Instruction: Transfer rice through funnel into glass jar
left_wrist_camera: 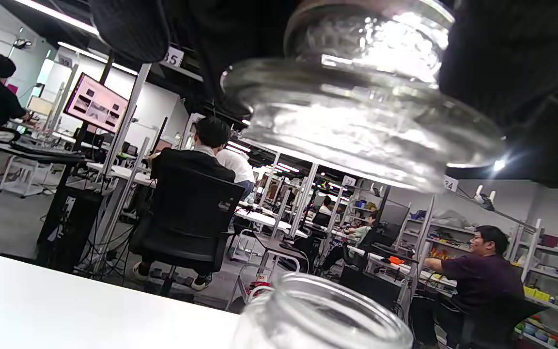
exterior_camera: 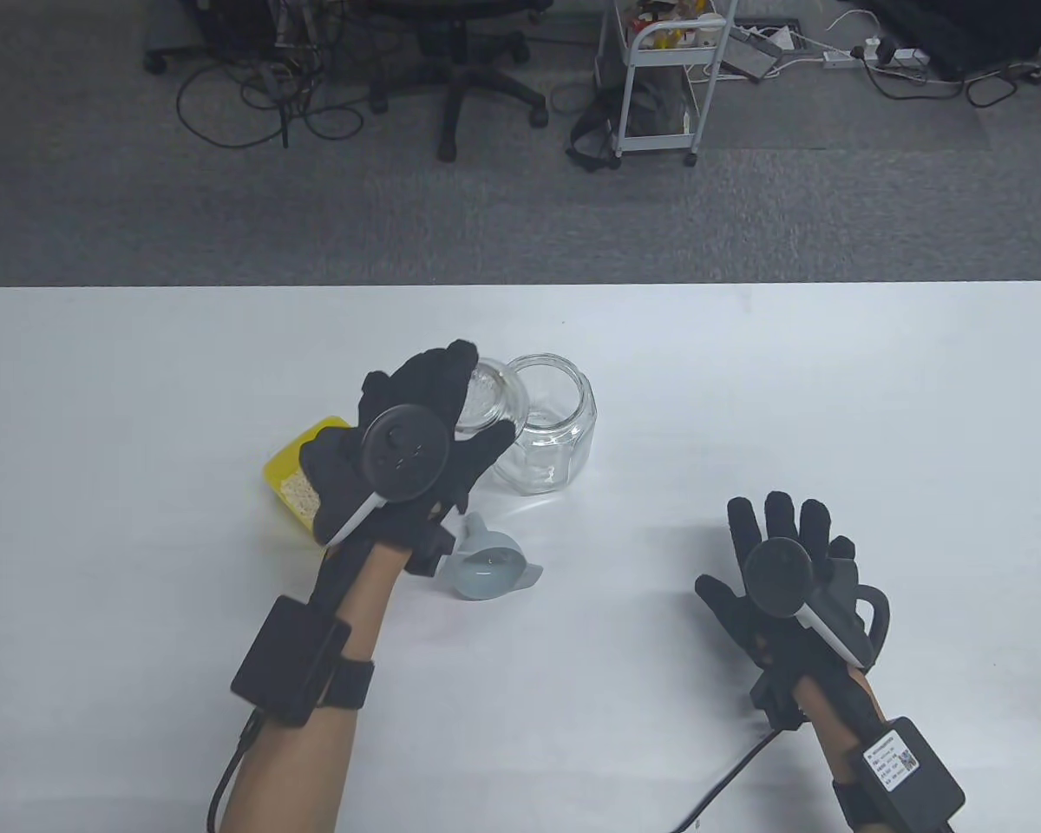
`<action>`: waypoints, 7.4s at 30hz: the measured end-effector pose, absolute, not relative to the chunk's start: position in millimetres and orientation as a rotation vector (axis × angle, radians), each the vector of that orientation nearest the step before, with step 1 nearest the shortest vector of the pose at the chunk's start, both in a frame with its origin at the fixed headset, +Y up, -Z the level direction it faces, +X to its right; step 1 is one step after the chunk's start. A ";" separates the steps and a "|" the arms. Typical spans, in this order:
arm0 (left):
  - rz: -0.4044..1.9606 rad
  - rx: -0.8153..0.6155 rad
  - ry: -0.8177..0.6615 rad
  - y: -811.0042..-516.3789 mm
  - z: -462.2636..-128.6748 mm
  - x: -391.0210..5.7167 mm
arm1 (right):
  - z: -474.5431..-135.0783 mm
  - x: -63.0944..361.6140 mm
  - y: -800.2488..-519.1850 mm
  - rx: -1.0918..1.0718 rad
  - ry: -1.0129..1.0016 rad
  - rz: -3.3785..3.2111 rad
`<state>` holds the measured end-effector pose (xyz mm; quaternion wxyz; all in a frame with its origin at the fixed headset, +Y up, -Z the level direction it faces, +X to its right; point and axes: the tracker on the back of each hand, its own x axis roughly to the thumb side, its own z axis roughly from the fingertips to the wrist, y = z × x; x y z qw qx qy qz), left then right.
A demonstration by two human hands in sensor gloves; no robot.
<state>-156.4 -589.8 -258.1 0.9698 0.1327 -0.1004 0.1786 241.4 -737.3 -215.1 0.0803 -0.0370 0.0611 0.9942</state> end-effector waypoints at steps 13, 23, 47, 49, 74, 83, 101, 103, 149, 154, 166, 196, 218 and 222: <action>0.213 0.051 -0.096 -694.6 -195.7 -215.7 | -213.3 240.6 -738.8 -0.127 0.205 2.967; 0.174 -0.042 -0.089 -734.1 -193.6 -215.1 | -216.2 237.0 -744.1 -0.122 0.236 2.990; 0.268 0.079 -0.099 -718.7 -179.8 -219.7 | -214.8 242.1 -740.0 -0.144 0.238 2.965; 0.302 0.171 -0.109 -707.1 -175.3 -217.3 | -214.7 242.4 -739.6 -0.146 0.238 2.963; -0.207 0.085 -0.165 -724.1 -231.3 -116.6 | -214.6 243.9 -739.8 -0.131 0.256 2.965; -0.164 0.172 -0.205 -717.6 -225.9 -118.7 | -214.6 243.5 -739.7 -0.130 0.279 2.970; 0.480 0.134 0.060 -592.5 -326.4 -91.2 | -214.3 244.6 -737.9 -0.138 0.293 2.960; 0.421 0.057 0.094 -603.9 -342.2 -86.9 | -214.3 245.7 -736.1 -0.139 0.283 2.956; 0.309 -0.301 0.735 -709.5 -298.2 -292.2 | -215.0 238.0 -741.1 -0.115 0.307 2.993; 0.259 -0.308 0.799 -713.5 -300.8 -290.7 | -215.1 239.2 -741.0 -0.124 0.312 2.983; 0.538 -0.471 0.885 -751.0 -292.3 -300.6 | -215.9 238.2 -742.7 -0.119 0.336 2.992; 1.036 -0.232 0.335 -670.4 -317.6 -242.4 | -216.5 240.9 -742.3 -0.126 0.315 2.979; 1.326 -0.245 0.201 -645.5 -322.0 -208.4 | -216.8 242.0 -742.0 -0.128 0.315 2.973; 1.194 -0.199 0.201 -638.4 -322.9 -204.5 | -216.9 242.2 -741.9 -0.127 0.312 2.972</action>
